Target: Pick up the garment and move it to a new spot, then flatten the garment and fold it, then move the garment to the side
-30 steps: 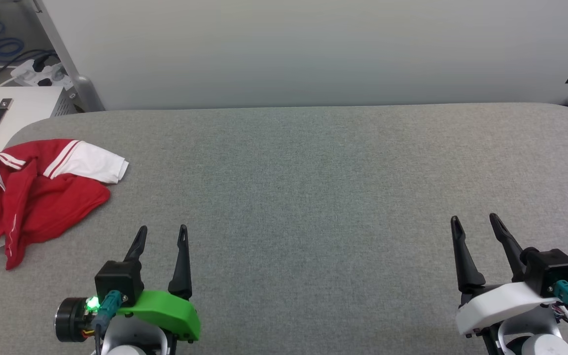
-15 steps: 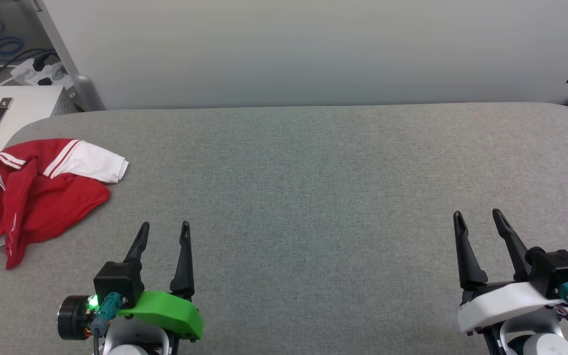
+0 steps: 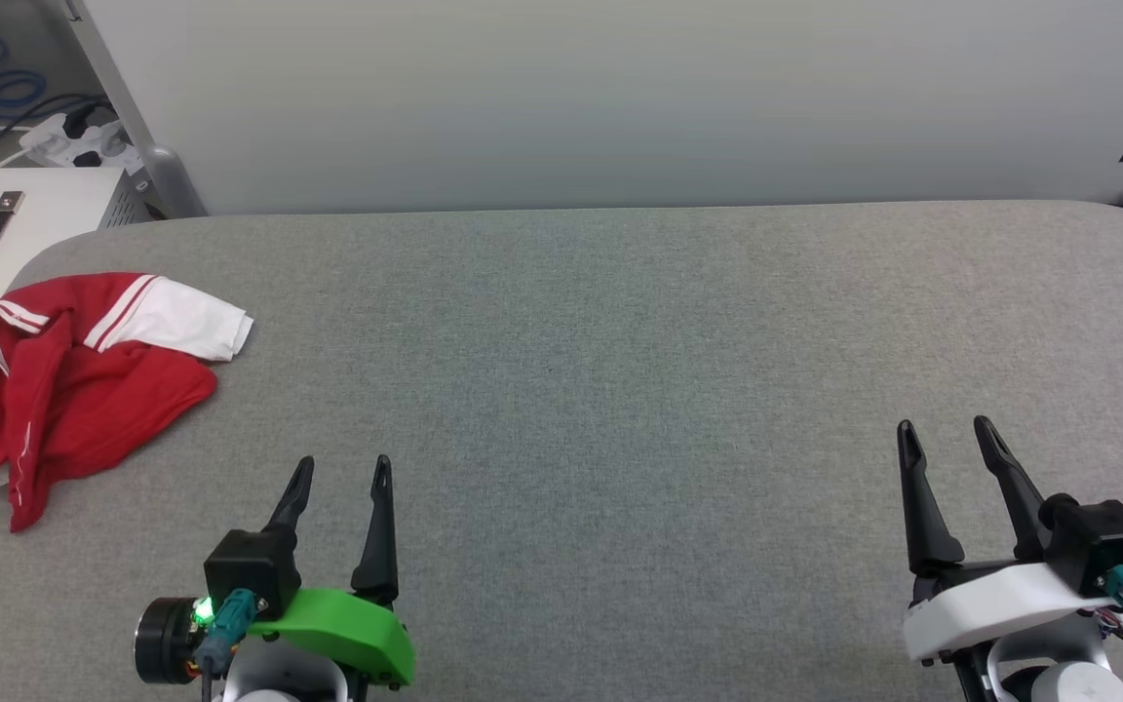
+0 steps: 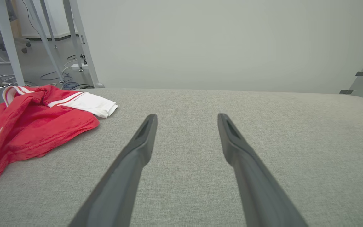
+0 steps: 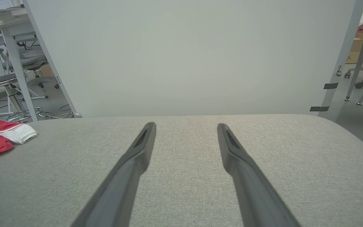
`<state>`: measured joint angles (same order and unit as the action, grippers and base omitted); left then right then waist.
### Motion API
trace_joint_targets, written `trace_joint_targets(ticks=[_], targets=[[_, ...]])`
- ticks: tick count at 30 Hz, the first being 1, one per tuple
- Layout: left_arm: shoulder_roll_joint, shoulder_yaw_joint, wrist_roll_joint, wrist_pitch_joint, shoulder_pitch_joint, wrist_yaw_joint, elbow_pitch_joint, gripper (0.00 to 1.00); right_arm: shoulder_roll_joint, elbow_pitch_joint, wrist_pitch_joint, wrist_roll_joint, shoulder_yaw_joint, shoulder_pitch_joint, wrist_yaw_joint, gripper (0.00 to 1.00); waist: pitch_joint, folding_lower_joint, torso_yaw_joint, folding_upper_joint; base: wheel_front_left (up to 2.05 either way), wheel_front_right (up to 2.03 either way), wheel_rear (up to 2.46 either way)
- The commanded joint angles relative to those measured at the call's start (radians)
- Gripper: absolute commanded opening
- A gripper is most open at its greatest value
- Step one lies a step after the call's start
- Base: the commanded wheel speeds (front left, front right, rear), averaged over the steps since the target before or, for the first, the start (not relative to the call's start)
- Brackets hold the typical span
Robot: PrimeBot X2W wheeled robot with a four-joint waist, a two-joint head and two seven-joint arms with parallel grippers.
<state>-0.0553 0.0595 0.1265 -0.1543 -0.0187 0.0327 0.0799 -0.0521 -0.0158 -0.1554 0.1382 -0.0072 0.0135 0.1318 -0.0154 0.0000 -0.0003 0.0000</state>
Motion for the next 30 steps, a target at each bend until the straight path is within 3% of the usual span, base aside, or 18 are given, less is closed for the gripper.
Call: trace_joint_targets(ticks=[1,20,30], targets=[[0.003,0.004,0.014,-0.011,0.014,0.010,0.006,1.00,0.001,0.007,-0.011,0.009,-0.001,-0.010,-0.001,1.00,0.000,0.0000,0.000,0.0000,0.00,0.00,0.00],[0.004,0.022,0.043,-0.057,0.011,0.026,0.011,1.00,0.001,0.002,-0.056,0.042,0.002,-0.008,-0.001,1.00,0.006,0.0000,0.003,0.0000,0.00,0.00,0.00],[0.005,0.035,0.048,-0.078,0.008,0.026,0.036,1.00,0.002,0.064,-0.077,0.053,0.019,-0.007,-0.001,1.00,0.010,0.0000,0.005,0.0000,0.00,0.00,0.00]])
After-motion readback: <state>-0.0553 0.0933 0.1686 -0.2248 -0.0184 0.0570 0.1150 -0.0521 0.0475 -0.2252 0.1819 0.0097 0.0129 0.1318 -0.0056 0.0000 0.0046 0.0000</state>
